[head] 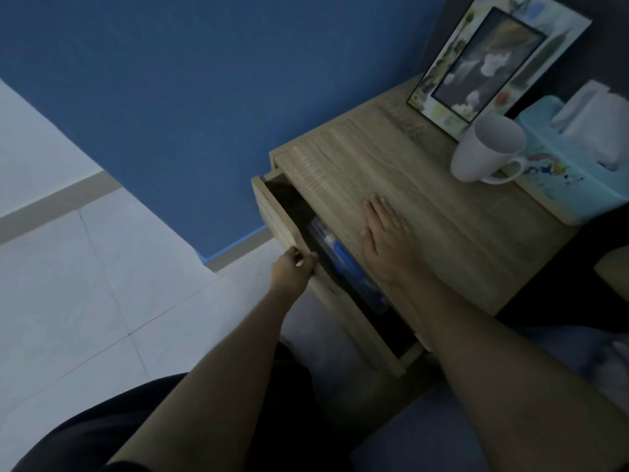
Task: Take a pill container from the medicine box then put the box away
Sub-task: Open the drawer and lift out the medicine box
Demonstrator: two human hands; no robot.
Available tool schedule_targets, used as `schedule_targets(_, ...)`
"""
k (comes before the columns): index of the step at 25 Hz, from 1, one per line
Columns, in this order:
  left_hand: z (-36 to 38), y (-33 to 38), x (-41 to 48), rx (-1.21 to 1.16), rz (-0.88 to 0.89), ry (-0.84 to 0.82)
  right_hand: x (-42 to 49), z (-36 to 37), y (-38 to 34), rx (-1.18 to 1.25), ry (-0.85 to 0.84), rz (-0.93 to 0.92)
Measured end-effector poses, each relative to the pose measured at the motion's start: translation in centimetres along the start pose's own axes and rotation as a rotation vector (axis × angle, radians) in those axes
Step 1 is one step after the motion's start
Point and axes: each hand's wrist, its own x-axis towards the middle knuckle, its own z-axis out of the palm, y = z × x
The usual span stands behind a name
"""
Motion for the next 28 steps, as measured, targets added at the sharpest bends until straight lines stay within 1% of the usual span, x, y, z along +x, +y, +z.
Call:
schedule_targets(6, -4.1, -4.0, -2.1, -0.087, -0.023, 0.062, 0.1, 0.0, -0.1, -0.017, -0.003, 0.008)
schedule_targets(9, -6.0, -5.8, -3.0, -0.109, -0.048, 0.056, 0.2, -0.1, -0.1, -0.033, -0.027, 0.017)
schedule_targets(16, -8.4, -7.7, -4.1, -0.057, -0.113, 0.025, 0.0, -0.4, 0.0, -0.054, -0.054, 0.012)
schedule_targets(18, -8.5, -7.6, -4.3, 0.018, -0.111, 0.031, 0.0, -0.7, -0.4, -0.048, -0.034, 0.012)
schedule_targets(19, -8.4, -7.5, -4.5, 0.073, -0.087, 0.113, -0.1, -1.0, -0.7, -0.062, -0.027, 0.025)
schedule_targets(20, -8.5, -7.2, -4.9, 0.087, -0.046, 0.263, -0.6, -1.4, -1.2, -0.082, -0.011, 0.05)
schedule_targets(21, -8.6, -6.4, -5.3, 0.049, 0.021, 0.434, -1.1, -1.8, -2.1, -0.097, 0.016, 0.084)
schedule_targets(22, -8.9, -5.4, -5.5, 0.006, 0.118, 0.576, -2.0, -1.9, -3.3, -0.091, 0.053, 0.117)
schedule_targets(23, -9.1, -4.3, -5.4, 0.028, 0.237, 0.647, -3.2, -1.9, -5.0, -0.057, 0.102, 0.141)
schedule_targets(24, -9.2, -3.0, -5.0, 0.123, 0.357, 0.644, -4.4, -1.7, -6.8, 0.008, 0.148, 0.161)
schedule_targets(25, -9.3, -1.7, -4.2, 0.255, 0.464, 0.587, -5.6, -1.4, -8.6, 0.093, 0.168, 0.195)
schedule_targets(26, -9.2, -0.4, -3.2, 0.395, 0.536, 0.493, -6.7, -1.0, -10.0, 0.164, 0.175, 0.247)
schedule_targets(28, -8.7, 1.6, -1.4, 0.654, 0.528, 0.253, -9.0, -0.1, -12.1, 0.217, 0.141, 0.418)
